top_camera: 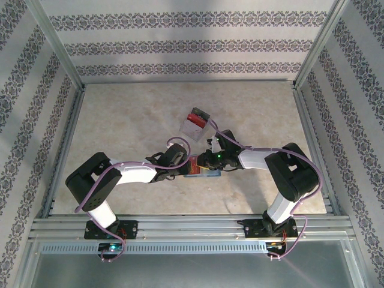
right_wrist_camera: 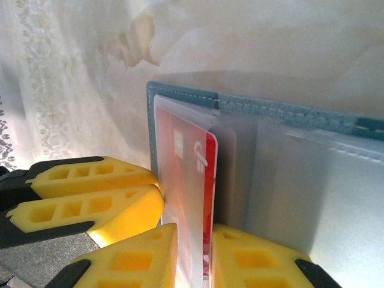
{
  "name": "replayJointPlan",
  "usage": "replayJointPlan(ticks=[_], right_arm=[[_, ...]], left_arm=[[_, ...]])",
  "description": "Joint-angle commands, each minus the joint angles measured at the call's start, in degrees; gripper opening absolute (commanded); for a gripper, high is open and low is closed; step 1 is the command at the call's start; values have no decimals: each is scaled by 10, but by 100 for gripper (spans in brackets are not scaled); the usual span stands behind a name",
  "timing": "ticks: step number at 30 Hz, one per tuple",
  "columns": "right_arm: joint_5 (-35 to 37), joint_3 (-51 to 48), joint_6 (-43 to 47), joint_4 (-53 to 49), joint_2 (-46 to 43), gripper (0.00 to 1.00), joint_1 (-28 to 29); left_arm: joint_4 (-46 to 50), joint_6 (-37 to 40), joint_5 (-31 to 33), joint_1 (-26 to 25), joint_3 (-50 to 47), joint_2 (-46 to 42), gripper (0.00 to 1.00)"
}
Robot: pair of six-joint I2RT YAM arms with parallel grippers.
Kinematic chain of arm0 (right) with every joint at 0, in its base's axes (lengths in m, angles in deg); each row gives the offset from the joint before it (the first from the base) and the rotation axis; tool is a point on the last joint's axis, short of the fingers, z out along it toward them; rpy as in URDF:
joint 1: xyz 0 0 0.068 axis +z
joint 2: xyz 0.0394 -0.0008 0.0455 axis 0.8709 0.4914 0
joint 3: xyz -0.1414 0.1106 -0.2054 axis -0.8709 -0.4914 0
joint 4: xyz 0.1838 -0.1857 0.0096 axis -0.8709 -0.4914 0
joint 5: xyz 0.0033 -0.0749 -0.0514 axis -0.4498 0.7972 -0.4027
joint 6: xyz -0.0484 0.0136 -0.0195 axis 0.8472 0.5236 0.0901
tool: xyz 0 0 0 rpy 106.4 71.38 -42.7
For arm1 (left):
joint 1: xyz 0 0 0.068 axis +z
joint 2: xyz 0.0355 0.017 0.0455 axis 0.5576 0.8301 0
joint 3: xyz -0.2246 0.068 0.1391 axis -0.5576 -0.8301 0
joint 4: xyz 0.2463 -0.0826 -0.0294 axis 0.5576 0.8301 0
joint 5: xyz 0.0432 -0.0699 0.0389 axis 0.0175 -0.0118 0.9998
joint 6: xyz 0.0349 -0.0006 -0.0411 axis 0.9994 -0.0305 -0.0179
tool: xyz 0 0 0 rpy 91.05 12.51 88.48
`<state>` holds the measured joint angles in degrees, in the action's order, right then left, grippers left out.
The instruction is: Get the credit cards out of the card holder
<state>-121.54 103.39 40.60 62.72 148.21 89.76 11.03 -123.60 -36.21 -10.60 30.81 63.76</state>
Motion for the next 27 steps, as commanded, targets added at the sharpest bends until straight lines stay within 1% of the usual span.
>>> replayJointPlan(ticks=[1, 12, 15, 27], right_arm=[[-23, -8, -6, 28, -20, 21, -5], [-27, -20, -7, 34, -31, 20, -18], [-28, -23, -7, 34, -36, 20, -21], [-26, -29, -7, 36, -35, 20, -28]], left_arm=[[18, -5, 6, 5, 4, 7, 18], [25, -7, 11, 7, 2, 3, 20], [25, -7, 12, 8, 2, 2, 22], [26, -6, 11, 8, 2, -1, 23]])
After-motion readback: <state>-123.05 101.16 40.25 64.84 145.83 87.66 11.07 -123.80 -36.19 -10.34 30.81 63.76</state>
